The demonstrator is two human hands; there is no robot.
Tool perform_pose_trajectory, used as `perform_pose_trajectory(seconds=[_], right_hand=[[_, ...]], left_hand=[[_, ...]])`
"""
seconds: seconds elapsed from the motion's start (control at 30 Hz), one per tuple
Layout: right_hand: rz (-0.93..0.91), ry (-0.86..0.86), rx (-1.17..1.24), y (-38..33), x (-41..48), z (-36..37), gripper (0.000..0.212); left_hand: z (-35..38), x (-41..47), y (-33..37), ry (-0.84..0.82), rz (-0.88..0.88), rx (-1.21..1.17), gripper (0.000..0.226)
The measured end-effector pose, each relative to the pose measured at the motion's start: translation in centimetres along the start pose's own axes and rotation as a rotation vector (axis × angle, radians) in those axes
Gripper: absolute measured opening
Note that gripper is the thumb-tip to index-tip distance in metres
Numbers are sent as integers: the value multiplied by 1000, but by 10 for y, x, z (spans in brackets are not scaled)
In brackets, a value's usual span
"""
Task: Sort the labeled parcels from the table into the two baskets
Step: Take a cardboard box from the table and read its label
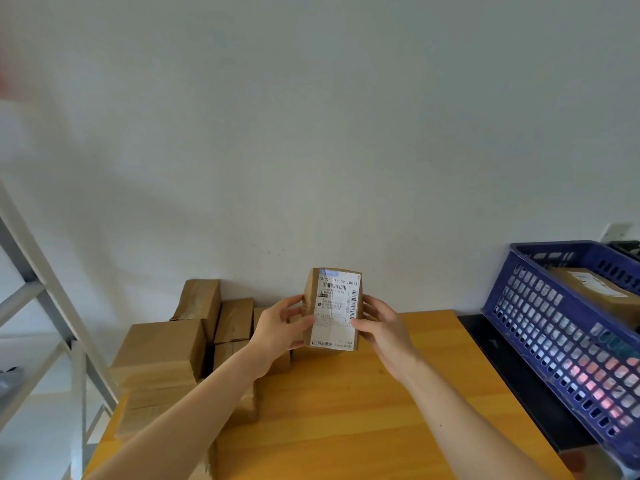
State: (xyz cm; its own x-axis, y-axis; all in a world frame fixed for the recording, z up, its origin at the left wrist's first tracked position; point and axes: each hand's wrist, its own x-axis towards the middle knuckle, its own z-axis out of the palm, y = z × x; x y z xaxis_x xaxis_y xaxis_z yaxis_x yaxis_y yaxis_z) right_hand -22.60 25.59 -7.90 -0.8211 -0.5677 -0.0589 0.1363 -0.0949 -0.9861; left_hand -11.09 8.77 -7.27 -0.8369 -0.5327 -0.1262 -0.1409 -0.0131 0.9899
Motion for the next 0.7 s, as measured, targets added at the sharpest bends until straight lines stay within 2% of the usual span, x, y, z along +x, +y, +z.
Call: perform_pose_trajectory(seconds=[0.17,0.33,0.53,0.7], right_hand=[[-2,45,-27,6,-9,3,46],[14,155,-45,13,-23,-15,45],[26,291,-74,12,-54,-65,53],[1,423,-128,-6,-88,-119,49]], left_hand=[[-3,1,-7,-24,9,15,50],[14,6,-15,-116,-24,5,50],[70,10,-18,-231,25,29,49],[137,-3,-6,-334,79,31,45]])
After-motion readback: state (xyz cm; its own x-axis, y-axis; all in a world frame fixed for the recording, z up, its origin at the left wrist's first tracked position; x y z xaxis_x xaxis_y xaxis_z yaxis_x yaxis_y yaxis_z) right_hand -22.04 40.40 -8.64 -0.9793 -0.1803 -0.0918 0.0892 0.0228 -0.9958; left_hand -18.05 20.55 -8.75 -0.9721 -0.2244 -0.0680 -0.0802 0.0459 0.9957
